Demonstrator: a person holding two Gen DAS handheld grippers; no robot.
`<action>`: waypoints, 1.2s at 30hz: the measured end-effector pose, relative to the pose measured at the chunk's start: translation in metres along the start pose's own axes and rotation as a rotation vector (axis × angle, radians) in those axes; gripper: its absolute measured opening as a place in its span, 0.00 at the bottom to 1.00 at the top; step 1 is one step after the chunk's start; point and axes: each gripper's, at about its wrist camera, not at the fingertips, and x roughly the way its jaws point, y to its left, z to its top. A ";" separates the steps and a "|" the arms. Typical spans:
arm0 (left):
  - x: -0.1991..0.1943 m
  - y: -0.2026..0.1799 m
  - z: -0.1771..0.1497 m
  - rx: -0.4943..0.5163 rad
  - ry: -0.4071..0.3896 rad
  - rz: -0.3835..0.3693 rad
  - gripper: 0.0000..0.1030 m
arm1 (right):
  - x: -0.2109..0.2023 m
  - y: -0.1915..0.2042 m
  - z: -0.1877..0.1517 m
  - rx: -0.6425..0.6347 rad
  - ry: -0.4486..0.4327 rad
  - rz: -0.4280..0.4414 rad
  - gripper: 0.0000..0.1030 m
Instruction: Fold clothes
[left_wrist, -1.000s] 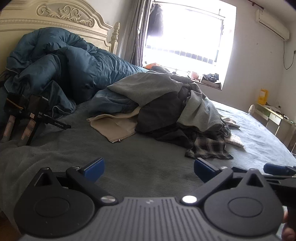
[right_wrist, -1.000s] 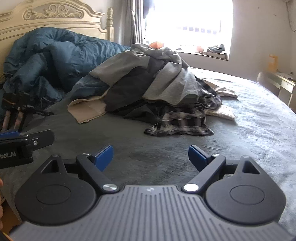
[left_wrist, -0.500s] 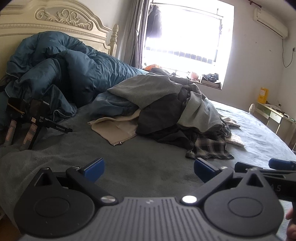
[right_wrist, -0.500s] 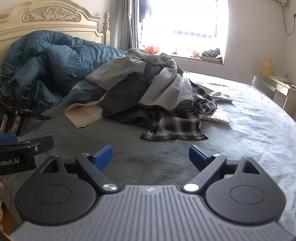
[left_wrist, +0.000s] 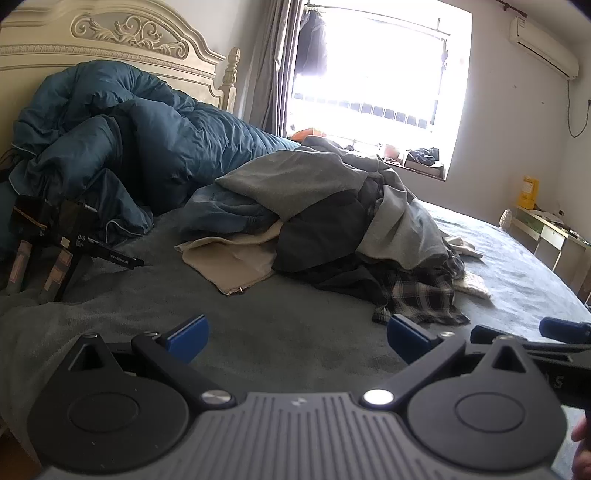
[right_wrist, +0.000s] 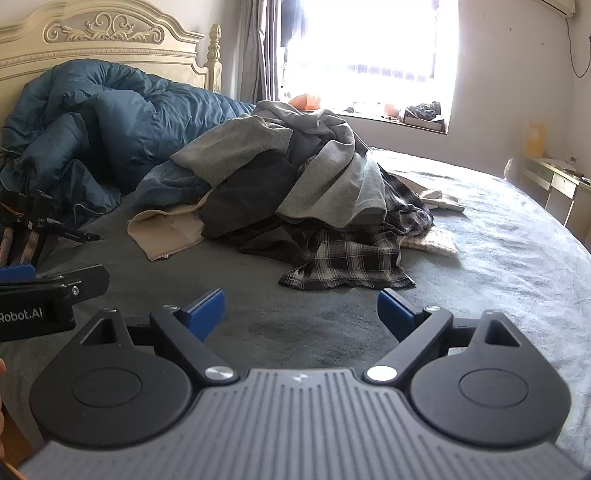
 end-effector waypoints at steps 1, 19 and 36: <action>0.001 0.000 0.001 -0.001 -0.001 0.001 1.00 | 0.001 0.000 0.001 -0.004 0.001 0.000 0.87; 0.045 0.001 0.047 0.011 0.003 0.017 1.00 | 0.040 -0.009 0.037 -0.007 0.004 -0.006 0.88; 0.165 0.000 0.106 0.177 -0.172 -0.015 1.00 | 0.127 -0.030 0.112 -0.077 -0.125 0.194 0.95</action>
